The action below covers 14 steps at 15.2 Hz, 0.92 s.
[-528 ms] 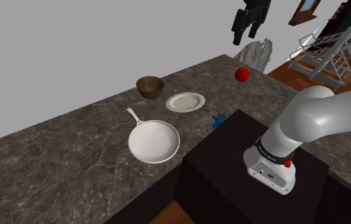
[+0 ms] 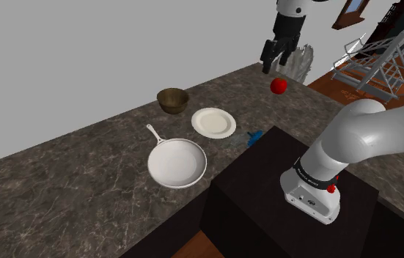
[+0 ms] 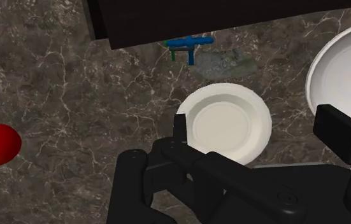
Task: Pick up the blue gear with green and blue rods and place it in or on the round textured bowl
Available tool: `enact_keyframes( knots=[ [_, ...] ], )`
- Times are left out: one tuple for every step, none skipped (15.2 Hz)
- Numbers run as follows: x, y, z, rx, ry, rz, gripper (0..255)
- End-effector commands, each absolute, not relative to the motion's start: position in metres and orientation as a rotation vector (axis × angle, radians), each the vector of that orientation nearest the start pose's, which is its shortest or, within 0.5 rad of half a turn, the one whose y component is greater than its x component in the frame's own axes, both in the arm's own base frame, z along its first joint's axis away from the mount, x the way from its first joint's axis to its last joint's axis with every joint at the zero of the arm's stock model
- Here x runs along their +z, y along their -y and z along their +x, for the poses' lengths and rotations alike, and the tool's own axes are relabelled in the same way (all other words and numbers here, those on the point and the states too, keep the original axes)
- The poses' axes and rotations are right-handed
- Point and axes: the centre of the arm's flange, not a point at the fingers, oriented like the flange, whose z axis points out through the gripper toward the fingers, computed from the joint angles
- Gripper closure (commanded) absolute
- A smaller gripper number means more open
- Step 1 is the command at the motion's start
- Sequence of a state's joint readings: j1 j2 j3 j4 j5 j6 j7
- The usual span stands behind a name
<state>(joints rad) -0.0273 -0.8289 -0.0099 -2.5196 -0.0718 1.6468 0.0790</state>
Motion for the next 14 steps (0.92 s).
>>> enact_keyframes(
  knots=[
    [0.506, 0.023, 0.296, 0.068, -0.191, -3.195, 0],
    [0.493, 0.026, 0.296, 0.069, -0.201, -3.191, 0],
    [0.480, 0.029, 0.296, 0.070, -0.211, -3.188, 0],
    [0.467, 0.032, 0.296, 0.071, -0.221, -3.185, 0],
    [0.454, 0.035, 0.296, 0.072, -0.231, -3.181, 0],
    [0.441, 0.038, 0.296, 0.073, -0.242, -3.178, 0],
    [0.428, 0.041, 0.295, 0.074, -0.252, -3.174, 0],
    [0.415, 0.043, 0.295, 0.075, -0.262, -3.171, 0],
    [0.402, 0.046, 0.295, 0.076, -0.272, -3.167, 0],
    [0.389, 0.049, 0.295, 0.077, -0.282, -3.164, 0],
    [0.376, 0.052, 0.295, 0.078, -0.292, -3.160, 0],
    [0.363, 0.054, 0.294, 0.079, -0.302, -3.156, 0],
    [0.350, 0.057, 0.294, 0.080, -0.312, -3.153, 0],
    [0.337, 0.060, 0.294, 0.081, -0.322, -3.149, 0]
  ],
)
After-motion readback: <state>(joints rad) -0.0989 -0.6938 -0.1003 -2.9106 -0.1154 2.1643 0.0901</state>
